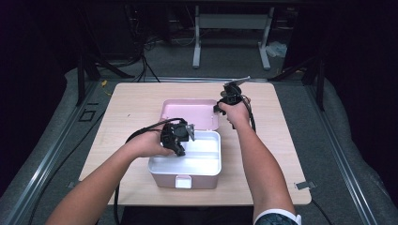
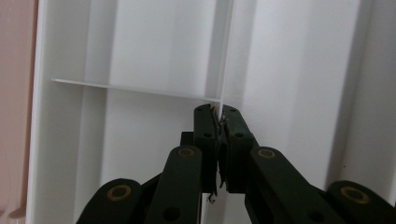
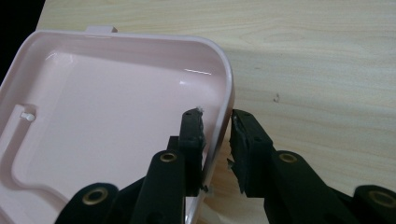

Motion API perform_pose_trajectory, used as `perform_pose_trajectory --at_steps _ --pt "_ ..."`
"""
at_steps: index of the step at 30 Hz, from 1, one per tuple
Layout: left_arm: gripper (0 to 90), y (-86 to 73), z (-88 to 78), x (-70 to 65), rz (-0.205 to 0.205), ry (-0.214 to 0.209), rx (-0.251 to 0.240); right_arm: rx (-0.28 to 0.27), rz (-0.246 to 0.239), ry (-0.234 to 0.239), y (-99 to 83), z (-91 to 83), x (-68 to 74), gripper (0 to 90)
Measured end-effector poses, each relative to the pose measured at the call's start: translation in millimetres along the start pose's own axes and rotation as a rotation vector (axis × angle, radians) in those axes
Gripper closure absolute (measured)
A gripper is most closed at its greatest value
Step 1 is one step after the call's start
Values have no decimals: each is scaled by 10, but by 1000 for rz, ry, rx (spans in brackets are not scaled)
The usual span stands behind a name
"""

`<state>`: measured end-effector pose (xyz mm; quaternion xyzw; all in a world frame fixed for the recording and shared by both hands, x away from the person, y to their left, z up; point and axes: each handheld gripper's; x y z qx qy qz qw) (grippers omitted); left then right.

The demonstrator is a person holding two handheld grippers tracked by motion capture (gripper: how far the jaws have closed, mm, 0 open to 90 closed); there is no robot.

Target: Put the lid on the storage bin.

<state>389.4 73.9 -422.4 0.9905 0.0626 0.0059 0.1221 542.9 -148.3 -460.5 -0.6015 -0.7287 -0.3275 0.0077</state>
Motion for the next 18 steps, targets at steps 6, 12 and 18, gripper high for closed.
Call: perform_pose_trajectory --at_steps 6,12,18 --pt "865 -3 -1 -10 9 9 -1 -30 -3 8 13 -59 27 752" --pt "864 -4 -3 -13 11 11 2 -79 -34 32 40 -239 94 776" --pt "864 -4 -2 -12 12 9 0 -141 -115 6 26 -443 242 792"
Point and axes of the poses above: each handheld gripper's, and its own axes: z roughly forward along the jaws, y roughly out of its top, x roughly to its left, and after that the axes turned 3 degrees about -z, right-handed
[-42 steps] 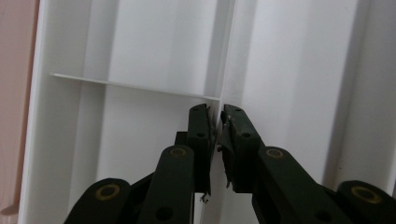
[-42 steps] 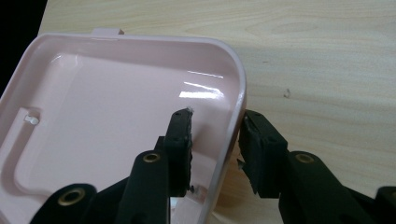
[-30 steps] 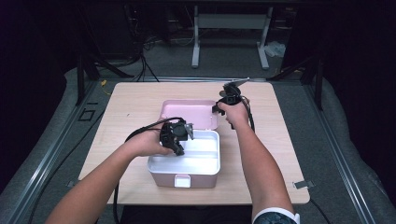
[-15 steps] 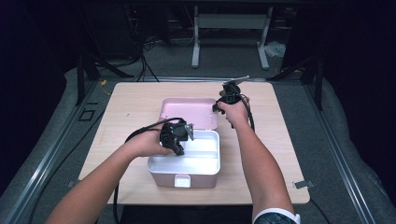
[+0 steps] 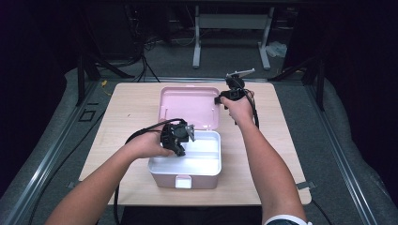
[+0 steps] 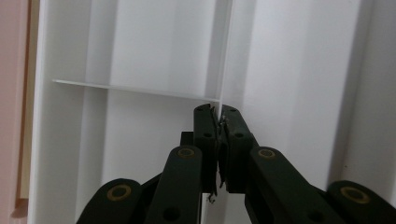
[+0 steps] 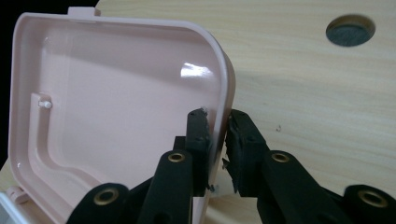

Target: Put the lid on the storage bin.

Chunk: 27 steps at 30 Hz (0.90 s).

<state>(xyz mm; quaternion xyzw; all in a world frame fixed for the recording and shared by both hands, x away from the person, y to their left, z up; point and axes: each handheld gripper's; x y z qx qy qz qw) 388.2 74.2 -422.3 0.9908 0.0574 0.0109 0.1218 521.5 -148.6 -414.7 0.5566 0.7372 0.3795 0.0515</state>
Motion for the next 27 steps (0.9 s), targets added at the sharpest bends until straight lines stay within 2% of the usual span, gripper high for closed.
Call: perform_pose_trajectory --at_steps 3,8,11,12,13,15,18,19,21,22,27 --pt "864 2 -3 0 2 4 6 -28 -50 -23 0 -125 91 798" --pt "864 1 -1 -7 1 11 4 -69 -98 -10 -19 -334 196 810" --pt "864 3 -1 -11 0 13 5 -64 -148 -23 -42 -450 282 815" --pt "864 3 -1 -11 0 13 6 -85 -163 -56 -58 -467 327 816" --pt "864 3 -1 -11 0 13 6 -85 -163 -56 -58 -467 327 816" --pt "863 3 -1 -15 0 15 6 -100 -204 -80 -100 -563 422 821" --pt "863 3 -1 -15 0 16 5 -112 -219 -86 -129 -609 457 823" --pt "863 -1 2 -14 -2 11 0 -122 -230 -75 -169 -675 488 825" --pt "863 -3 2 -15 -2 12 -1 -139 -236 -88 -190 -683 508 825" --pt "863 -5 1 -15 -1 12 -2 -169 -262 -102 -270 -742 563 826" --pt "861 -25 -2 -16 -3 10 -17 -293 -331 -151 -549 -866 709 828"
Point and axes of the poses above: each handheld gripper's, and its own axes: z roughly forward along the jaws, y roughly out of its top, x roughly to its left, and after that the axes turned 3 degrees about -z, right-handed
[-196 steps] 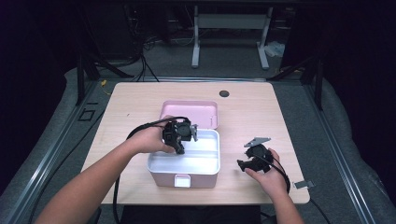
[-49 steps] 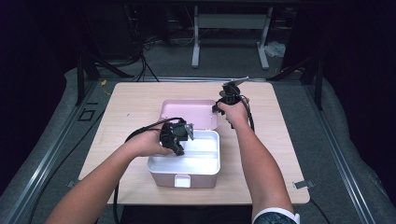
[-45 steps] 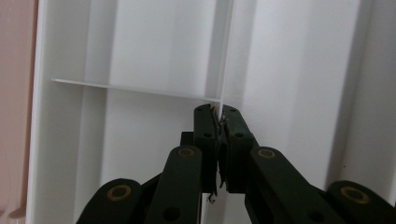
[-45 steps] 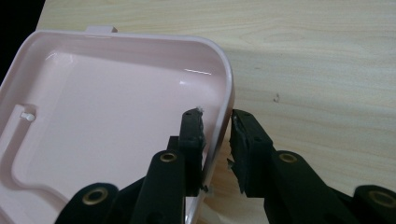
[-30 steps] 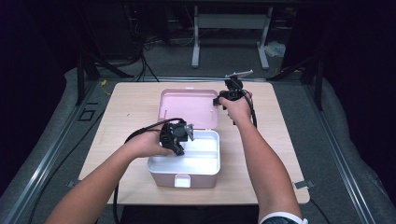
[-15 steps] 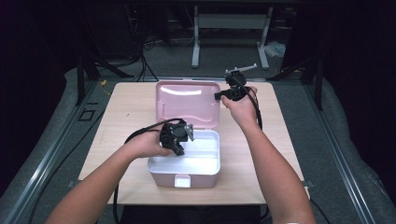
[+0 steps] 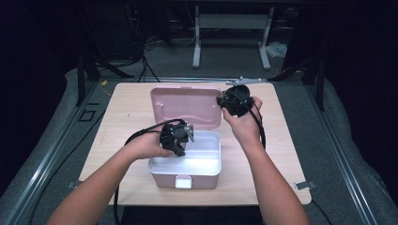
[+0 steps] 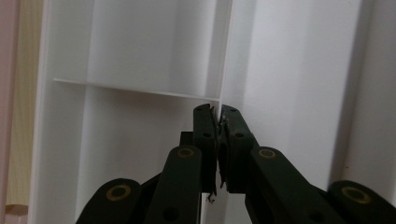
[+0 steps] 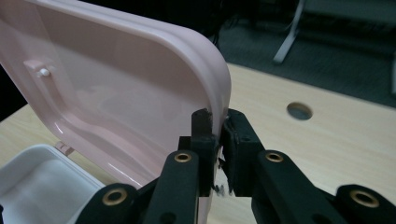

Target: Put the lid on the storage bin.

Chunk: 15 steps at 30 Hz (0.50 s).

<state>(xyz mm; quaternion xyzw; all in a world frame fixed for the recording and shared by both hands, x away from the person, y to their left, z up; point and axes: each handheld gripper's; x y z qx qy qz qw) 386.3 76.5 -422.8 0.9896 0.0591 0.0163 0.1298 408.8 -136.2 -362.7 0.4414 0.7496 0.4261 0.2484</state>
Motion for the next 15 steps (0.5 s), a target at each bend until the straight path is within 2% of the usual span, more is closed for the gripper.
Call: perform_pose_trajectory --at_steps 4,9,15 --pt "859 -1 0 -9 2 9 -2 -88 -64 -51 -158 -151 162 829" --pt "854 -10 -3 -29 13 30 -4 -151 -123 -93 -339 -288 310 824" --pt "845 -27 -8 -88 17 83 -12 -185 -166 -109 -477 -374 395 818"
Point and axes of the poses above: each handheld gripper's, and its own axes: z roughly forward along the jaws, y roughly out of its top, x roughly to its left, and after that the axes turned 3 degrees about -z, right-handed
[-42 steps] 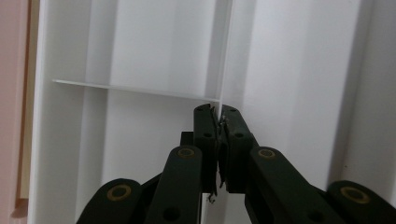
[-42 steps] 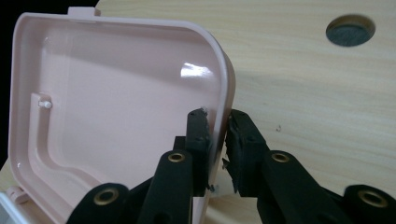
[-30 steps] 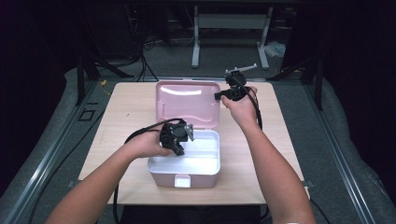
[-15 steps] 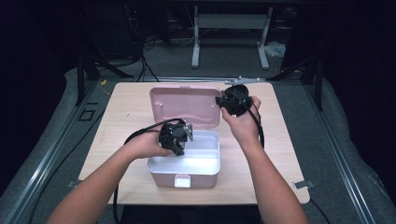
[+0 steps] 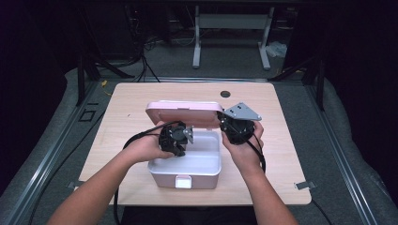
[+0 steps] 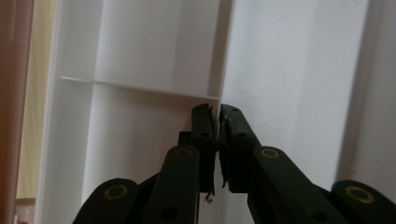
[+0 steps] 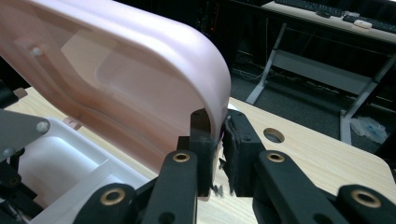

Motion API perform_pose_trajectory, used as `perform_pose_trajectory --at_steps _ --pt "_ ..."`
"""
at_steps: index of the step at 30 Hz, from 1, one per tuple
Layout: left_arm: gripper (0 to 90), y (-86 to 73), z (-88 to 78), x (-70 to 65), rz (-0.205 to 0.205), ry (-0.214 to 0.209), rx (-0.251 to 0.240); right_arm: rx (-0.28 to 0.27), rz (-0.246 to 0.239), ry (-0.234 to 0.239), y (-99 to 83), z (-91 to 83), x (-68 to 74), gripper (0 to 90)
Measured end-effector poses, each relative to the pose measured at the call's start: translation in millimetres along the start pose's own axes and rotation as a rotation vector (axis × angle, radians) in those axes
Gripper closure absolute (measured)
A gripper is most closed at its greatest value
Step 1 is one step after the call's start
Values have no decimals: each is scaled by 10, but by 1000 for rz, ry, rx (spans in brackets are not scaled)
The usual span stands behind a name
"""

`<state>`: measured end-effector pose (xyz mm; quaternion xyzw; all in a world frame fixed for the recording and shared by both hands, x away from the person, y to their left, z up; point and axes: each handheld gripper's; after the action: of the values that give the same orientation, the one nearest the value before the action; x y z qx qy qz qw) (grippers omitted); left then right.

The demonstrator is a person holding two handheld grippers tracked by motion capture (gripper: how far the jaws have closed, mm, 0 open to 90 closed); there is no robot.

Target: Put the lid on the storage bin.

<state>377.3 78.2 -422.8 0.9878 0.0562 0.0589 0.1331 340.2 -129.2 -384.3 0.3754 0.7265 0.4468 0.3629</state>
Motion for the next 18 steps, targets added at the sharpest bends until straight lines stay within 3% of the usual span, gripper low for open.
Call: perform_pose_trajectory --at_steps 5,8,12,18 --pt "835 12 -9 -81 23 63 14 4 13 14 2 5 -19 815" --pt "841 -15 -65 -72 -9 47 -13 9 16 24 9 14 -31 815" --pt "846 -108 -226 -92 -33 58 -69 18 15 23 19 21 -33 815" --pt "844 -419 -497 -151 -112 56 -161 21 13 27 22 15 -32 811"
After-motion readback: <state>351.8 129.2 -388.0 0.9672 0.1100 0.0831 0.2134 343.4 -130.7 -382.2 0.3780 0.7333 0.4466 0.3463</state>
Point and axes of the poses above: each handheld gripper's, and its own axes: z roughly forward along the jaws, y roughly out of its top, x roughly to its left, and after that the axes turned 3 degrees about -z, right-handed
